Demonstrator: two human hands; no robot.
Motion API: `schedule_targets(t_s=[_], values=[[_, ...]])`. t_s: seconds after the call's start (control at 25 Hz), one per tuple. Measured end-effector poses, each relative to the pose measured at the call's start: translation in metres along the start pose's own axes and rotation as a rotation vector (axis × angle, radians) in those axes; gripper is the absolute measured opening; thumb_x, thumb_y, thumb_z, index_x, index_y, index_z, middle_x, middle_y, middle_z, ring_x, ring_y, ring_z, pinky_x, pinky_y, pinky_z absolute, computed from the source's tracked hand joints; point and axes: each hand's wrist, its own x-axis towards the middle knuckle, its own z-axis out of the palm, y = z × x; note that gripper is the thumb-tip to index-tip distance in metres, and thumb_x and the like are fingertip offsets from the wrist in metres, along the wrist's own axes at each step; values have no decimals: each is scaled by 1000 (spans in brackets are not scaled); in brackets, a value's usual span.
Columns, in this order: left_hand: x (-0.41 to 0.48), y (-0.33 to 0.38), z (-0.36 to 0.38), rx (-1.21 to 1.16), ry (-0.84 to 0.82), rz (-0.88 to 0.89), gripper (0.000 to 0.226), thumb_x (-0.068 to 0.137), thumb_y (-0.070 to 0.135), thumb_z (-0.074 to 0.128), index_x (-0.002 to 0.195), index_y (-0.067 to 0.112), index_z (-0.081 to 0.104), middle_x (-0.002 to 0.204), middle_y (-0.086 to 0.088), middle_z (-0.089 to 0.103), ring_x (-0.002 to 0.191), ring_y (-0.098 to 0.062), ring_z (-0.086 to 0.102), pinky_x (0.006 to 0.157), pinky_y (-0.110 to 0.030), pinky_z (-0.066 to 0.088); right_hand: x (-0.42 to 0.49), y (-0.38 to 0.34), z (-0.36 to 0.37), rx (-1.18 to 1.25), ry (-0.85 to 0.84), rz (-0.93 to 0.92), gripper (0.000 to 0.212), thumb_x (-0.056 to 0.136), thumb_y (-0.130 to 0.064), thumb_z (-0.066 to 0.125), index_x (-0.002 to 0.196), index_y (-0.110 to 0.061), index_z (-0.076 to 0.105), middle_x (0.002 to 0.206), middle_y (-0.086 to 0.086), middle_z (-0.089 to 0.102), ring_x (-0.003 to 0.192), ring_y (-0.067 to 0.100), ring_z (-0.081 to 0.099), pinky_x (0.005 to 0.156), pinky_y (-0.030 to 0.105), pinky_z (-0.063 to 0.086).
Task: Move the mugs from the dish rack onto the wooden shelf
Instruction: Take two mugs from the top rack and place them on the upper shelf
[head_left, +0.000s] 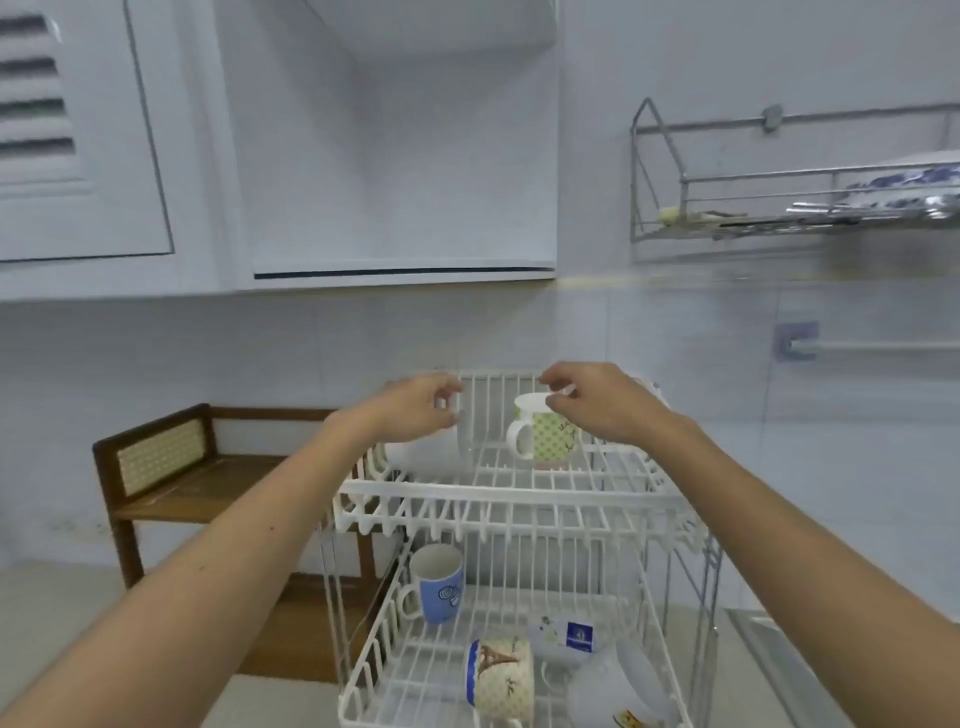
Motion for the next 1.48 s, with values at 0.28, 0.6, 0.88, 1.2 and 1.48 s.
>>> schedule_targets(t_s=[0.28,0.6,0.88,1.2,1.48], values=[[15,-26,16,310,-290,-90,110,70,39,79,150,33,4,154,0,26,136,-27,33,110,-49,32,23,16,23,-128,-120,228,62,82,-35,63,136,-14,42,130,16,52,113,33,54,91,41,49],[22,-45,29,365,-224,-61,116,60,36,83,148,35,7,143,-5,38,125,-27,42,102,-51,41,34,26,44,7,-203,343,97,76,-38,76,147,-13,14,131,18,50,108,33,56,78,36,48],[23,-50,34,318,-173,-28,107,58,28,84,142,34,19,132,-5,44,116,-27,48,95,-46,47,43,32,55,286,-173,567,118,66,-36,85,147,-12,3,142,14,39,123,34,46,88,47,52],[21,-46,37,361,-96,-28,105,56,34,84,140,34,22,128,-5,50,110,-27,52,92,-45,49,48,35,63,406,-152,612,97,61,-33,89,134,-10,30,132,11,47,115,29,51,82,40,52],[18,-49,38,255,7,-60,102,57,45,82,140,28,23,127,-6,53,107,-26,55,84,-39,51,48,29,62,270,-33,466,102,51,-44,90,131,-11,36,123,8,54,114,29,53,88,38,52]])
